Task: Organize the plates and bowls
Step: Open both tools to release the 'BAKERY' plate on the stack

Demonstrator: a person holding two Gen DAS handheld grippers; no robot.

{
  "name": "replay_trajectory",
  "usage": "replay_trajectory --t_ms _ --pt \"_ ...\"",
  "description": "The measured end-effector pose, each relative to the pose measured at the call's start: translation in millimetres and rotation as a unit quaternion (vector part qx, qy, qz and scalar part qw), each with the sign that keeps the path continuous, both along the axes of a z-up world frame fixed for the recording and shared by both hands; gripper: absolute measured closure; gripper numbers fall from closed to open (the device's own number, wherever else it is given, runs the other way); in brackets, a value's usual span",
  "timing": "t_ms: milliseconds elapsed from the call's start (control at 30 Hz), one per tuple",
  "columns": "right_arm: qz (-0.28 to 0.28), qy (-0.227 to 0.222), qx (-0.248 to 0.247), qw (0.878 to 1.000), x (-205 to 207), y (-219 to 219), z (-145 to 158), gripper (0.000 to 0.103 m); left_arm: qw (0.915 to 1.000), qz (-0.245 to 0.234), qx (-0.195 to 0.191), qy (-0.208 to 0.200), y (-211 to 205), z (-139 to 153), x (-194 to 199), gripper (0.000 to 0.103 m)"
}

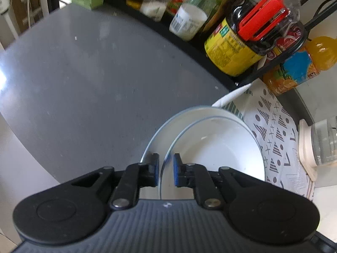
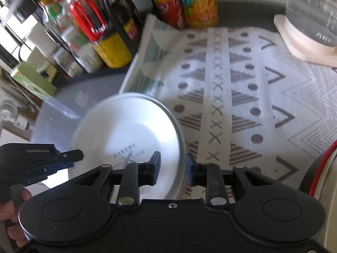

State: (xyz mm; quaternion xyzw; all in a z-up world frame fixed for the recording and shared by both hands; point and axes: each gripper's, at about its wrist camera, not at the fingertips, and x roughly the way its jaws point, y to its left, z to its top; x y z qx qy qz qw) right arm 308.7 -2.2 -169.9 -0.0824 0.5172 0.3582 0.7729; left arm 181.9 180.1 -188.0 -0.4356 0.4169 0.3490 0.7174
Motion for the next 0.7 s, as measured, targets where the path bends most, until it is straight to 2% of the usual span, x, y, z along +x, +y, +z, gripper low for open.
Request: replay_trajectory --t_ms 100,133,233,300,500,600,700 --pt "-0.006 -0.011 0.019 1.000 1.0 -6.8 12.4 0.058 0.9999 -0.003 0.011 0.005 -2.0 10.9 4.5 0.087" --pt "-0.009 -0.015 0.024 1.000 1.8 -8.8 16.1 0.057 0.9999 -0.002 0.012 0.003 -2.6 14.8 6.0 0.086" --pt "-0.023 -0.027 0.041 0.999 5.8 -19.2 29.9 0.050 0.9999 0.000 0.016 -0.002 -7.1 27.0 12.0 0.073" --pt "-0.037 -0.036 0.053 0.997 9.8 -28.0 38.8 0.044 0.9997 -0.006 0.022 -0.003 -13.0 35.4 19.7 0.061" --pt "-0.080 -0.065 0.081 0.991 23.6 -66.8 60.9 0.033 0.9980 -0.051 0.031 -0.023 -42.0 58.5 50.5 0.044" --pt "-0.106 -0.077 0.087 0.988 31.0 -90.6 67.4 0.025 0.9960 -0.077 0.031 -0.031 -59.5 65.7 66.5 0.039" --pt "-0.126 -0.086 0.085 0.985 36.5 -110.3 70.9 0.023 0.9935 -0.104 0.029 -0.038 -76.6 71.1 82.4 0.036"
